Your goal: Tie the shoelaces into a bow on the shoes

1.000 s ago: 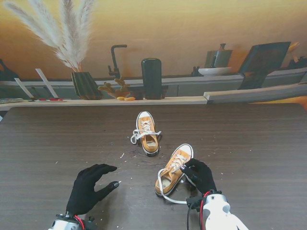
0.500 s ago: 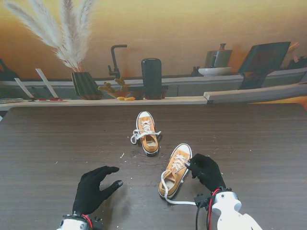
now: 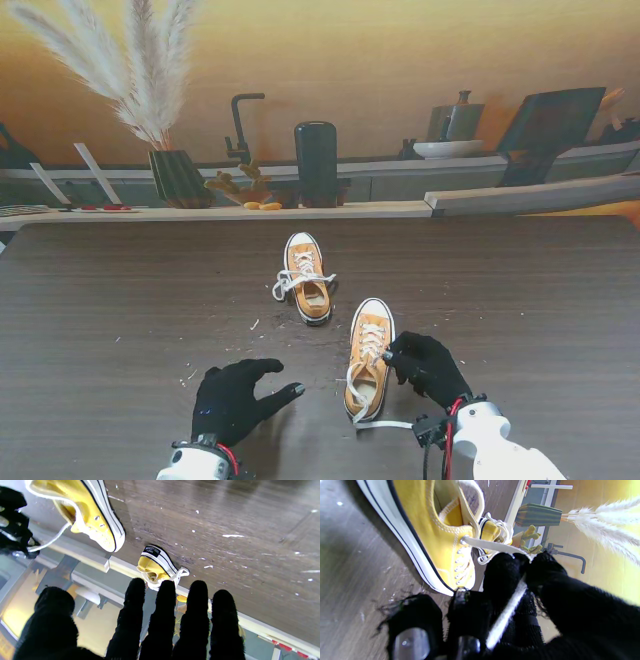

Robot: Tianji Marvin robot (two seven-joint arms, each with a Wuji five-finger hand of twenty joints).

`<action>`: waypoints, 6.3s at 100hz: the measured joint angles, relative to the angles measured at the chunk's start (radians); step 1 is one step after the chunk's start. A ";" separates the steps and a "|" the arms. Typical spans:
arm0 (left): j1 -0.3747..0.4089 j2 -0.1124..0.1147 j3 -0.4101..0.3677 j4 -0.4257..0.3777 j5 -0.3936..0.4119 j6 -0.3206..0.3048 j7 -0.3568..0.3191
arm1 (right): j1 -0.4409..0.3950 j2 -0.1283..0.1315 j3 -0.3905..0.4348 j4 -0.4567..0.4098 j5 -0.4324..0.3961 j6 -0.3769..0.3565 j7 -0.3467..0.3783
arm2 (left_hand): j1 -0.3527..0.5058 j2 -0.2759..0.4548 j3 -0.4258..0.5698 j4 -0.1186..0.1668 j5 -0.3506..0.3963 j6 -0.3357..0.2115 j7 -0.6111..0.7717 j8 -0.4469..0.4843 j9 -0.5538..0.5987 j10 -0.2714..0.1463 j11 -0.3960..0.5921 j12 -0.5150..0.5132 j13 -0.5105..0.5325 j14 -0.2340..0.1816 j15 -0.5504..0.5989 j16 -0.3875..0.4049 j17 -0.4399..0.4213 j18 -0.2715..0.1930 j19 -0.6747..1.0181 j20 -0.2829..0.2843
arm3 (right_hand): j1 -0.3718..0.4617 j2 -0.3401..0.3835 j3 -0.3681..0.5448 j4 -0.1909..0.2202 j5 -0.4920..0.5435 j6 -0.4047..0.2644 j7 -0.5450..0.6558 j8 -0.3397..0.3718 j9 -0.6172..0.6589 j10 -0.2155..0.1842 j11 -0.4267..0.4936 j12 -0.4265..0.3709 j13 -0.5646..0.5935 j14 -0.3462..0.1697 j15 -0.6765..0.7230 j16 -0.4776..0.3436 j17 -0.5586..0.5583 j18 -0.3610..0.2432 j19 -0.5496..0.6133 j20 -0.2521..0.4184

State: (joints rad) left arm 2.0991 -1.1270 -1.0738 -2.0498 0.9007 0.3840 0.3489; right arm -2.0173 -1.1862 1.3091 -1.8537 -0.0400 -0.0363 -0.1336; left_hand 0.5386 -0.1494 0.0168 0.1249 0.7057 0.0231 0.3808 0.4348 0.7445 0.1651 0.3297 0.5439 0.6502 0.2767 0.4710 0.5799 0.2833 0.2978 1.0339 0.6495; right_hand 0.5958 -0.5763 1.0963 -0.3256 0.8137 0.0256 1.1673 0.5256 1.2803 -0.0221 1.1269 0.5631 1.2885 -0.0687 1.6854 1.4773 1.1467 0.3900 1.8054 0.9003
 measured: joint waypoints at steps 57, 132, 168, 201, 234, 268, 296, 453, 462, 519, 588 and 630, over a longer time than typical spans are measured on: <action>-0.462 0.052 0.391 0.051 0.140 0.396 -0.387 | -0.006 0.007 0.032 0.000 0.063 0.045 0.038 | 0.077 -0.057 0.024 0.051 0.004 0.000 0.254 0.124 0.043 0.003 0.125 0.103 0.064 -0.015 0.179 0.088 0.074 -0.003 0.170 0.044 | 0.010 0.019 -0.028 0.000 -0.002 -0.005 -0.012 0.000 -0.016 0.000 -0.023 0.010 0.000 -0.004 -0.005 0.000 0.000 0.000 0.001 -0.011; -0.666 0.009 0.585 0.227 -0.002 0.474 -0.348 | -0.021 0.012 0.045 -0.014 0.089 0.054 0.061 | 0.140 -0.057 0.025 0.056 -0.014 0.000 0.345 0.138 0.072 0.003 0.196 0.119 0.111 -0.029 0.241 0.104 0.127 -0.004 0.235 0.055 | 0.010 0.019 -0.028 0.000 -0.002 -0.005 -0.013 0.000 -0.016 0.001 -0.024 0.011 0.000 -0.005 -0.006 -0.003 0.000 0.000 0.001 -0.012; -0.710 -0.036 0.609 0.315 -0.081 0.434 -0.280 | -0.035 0.014 0.055 -0.027 0.103 0.053 0.074 | 0.221 -0.110 0.133 0.103 -0.007 0.017 0.418 0.137 0.096 0.003 0.222 0.129 0.123 -0.038 0.269 0.114 0.140 -0.004 0.265 0.055 | 0.010 0.019 -0.028 0.000 -0.002 -0.005 -0.013 0.000 -0.016 0.001 -0.024 0.011 0.000 -0.005 -0.006 -0.011 0.000 0.000 0.001 -0.012; -0.708 -0.071 0.607 0.356 -0.108 0.388 -0.212 | -0.059 0.015 0.077 -0.044 0.128 0.038 0.092 | 0.334 -0.203 0.295 0.092 -0.030 0.047 0.539 0.105 0.126 -0.001 0.249 0.250 0.148 -0.063 0.307 0.115 0.152 -0.005 0.290 0.055 | 0.010 0.019 -0.028 0.000 -0.002 -0.005 -0.014 0.000 -0.016 0.001 -0.024 0.011 0.000 -0.005 -0.006 -0.012 0.000 0.000 0.001 -0.012; -0.665 -0.087 0.560 0.379 -0.126 0.323 -0.135 | -0.074 0.018 0.089 -0.050 0.148 0.029 0.105 | 0.369 -0.189 0.304 0.071 -0.166 0.043 0.610 0.307 0.097 -0.037 0.271 0.354 0.144 -0.106 0.341 0.134 0.144 -0.006 0.295 0.055 | 0.011 0.020 -0.028 0.000 -0.002 -0.004 -0.026 0.000 -0.016 0.001 -0.024 0.011 0.000 -0.005 -0.006 -0.012 0.000 0.000 0.001 -0.012; -0.615 -0.088 0.491 0.370 -0.180 0.255 -0.113 | -0.070 0.019 0.088 -0.049 0.147 0.038 0.102 | 0.369 -0.174 0.304 0.070 -0.196 0.042 0.613 0.339 0.080 -0.038 0.274 0.351 0.131 -0.104 0.342 0.141 0.113 -0.006 0.293 0.055 | 0.011 0.020 -0.028 0.001 -0.002 -0.004 -0.028 -0.002 -0.016 0.001 -0.024 0.011 0.000 -0.005 -0.006 -0.013 0.000 0.000 0.001 -0.012; -0.584 -0.087 0.466 0.350 -0.202 0.227 -0.096 | -0.067 0.018 0.088 -0.048 0.147 0.039 0.100 | 0.370 -0.173 0.305 0.059 -0.183 0.042 0.592 0.292 0.080 -0.038 0.270 0.327 0.131 -0.088 0.338 0.141 0.108 -0.006 0.288 0.055 | 0.011 0.020 -0.028 0.010 -0.002 -0.004 -0.028 -0.002 -0.016 0.001 -0.024 0.011 0.000 -0.005 -0.006 -0.013 0.000 0.000 0.001 -0.012; -0.445 -0.147 0.240 0.310 -0.690 0.020 0.031 | -0.052 0.018 0.081 -0.039 0.147 0.052 0.104 | 0.370 -0.149 0.347 0.059 -0.199 0.049 0.709 0.394 0.071 0.058 0.089 -0.007 0.071 0.010 0.073 0.006 -0.016 0.024 -0.020 -0.076 | 0.011 0.020 -0.028 0.010 -0.002 -0.004 -0.028 -0.002 -0.016 0.001 -0.024 0.012 0.000 -0.005 -0.006 -0.013 0.000 0.000 0.002 -0.021; -0.450 -0.159 0.242 0.329 -0.692 0.008 0.058 | -0.052 0.019 0.081 -0.039 0.148 0.052 0.106 | 0.370 -0.149 0.347 0.059 -0.199 0.049 0.718 0.394 0.088 0.060 0.066 -0.032 0.071 0.016 0.051 -0.014 -0.016 0.024 -0.042 -0.093 | 0.011 0.020 -0.028 0.010 -0.002 -0.004 -0.028 -0.002 -0.016 0.001 -0.024 0.012 0.000 -0.005 -0.006 -0.013 0.000 0.000 0.002 -0.021; -0.460 -0.216 0.240 0.372 -0.947 -0.100 0.141 | -0.054 0.019 0.084 -0.041 0.148 0.052 0.109 | 0.377 -0.135 0.327 0.021 -0.249 0.073 0.786 0.394 0.222 0.053 0.162 -0.074 0.099 0.009 0.026 -0.040 -0.058 0.024 -0.070 -0.111 | 0.011 0.020 -0.028 0.010 -0.002 -0.004 -0.028 -0.002 -0.016 0.001 -0.024 0.012 0.000 -0.005 -0.006 -0.013 0.000 0.000 0.002 -0.021; -0.450 -0.223 0.204 0.354 -1.077 -0.102 0.124 | -0.058 0.019 0.083 -0.044 0.149 0.052 0.110 | 0.415 -0.135 0.289 0.000 -0.246 0.075 0.789 0.369 0.375 -0.109 0.803 0.266 0.357 -0.089 0.496 0.025 0.165 0.070 0.039 -0.123 | 0.011 0.020 -0.028 0.010 -0.002 -0.004 -0.028 -0.002 -0.016 0.001 -0.024 0.012 0.000 -0.006 -0.006 -0.014 0.000 0.000 0.002 -0.022; -0.477 -0.226 0.206 0.381 -1.140 -0.092 0.106 | -0.063 0.019 0.088 -0.048 0.151 0.051 0.109 | 0.424 -0.149 0.278 0.000 -0.220 0.123 0.780 0.344 0.416 -0.143 0.890 0.301 0.503 -0.117 0.680 0.026 0.384 0.072 0.243 -0.123 | 0.011 0.020 -0.028 0.010 -0.002 0.000 -0.028 -0.002 -0.016 0.001 -0.024 0.012 0.000 -0.006 -0.006 -0.014 0.000 0.000 0.002 -0.022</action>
State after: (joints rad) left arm 1.6222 -1.3529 -0.8681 -1.6693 -0.2388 0.2919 0.4552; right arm -2.0807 -1.1670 1.3969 -1.9012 0.1113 0.0143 -0.0246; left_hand 0.9629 -0.2981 0.2950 0.1252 0.4858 0.1463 1.1609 0.7784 1.1601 0.0216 1.2195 0.8454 1.1530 0.1596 1.1505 0.6057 0.6671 0.3693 1.2772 0.5262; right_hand 0.6069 -0.5563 1.0679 -0.3153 0.8121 0.0251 1.1391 0.5239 1.2644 -0.0206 1.1029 0.5750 1.2885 -0.0747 1.6789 1.4632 1.1468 0.3899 1.8070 0.8784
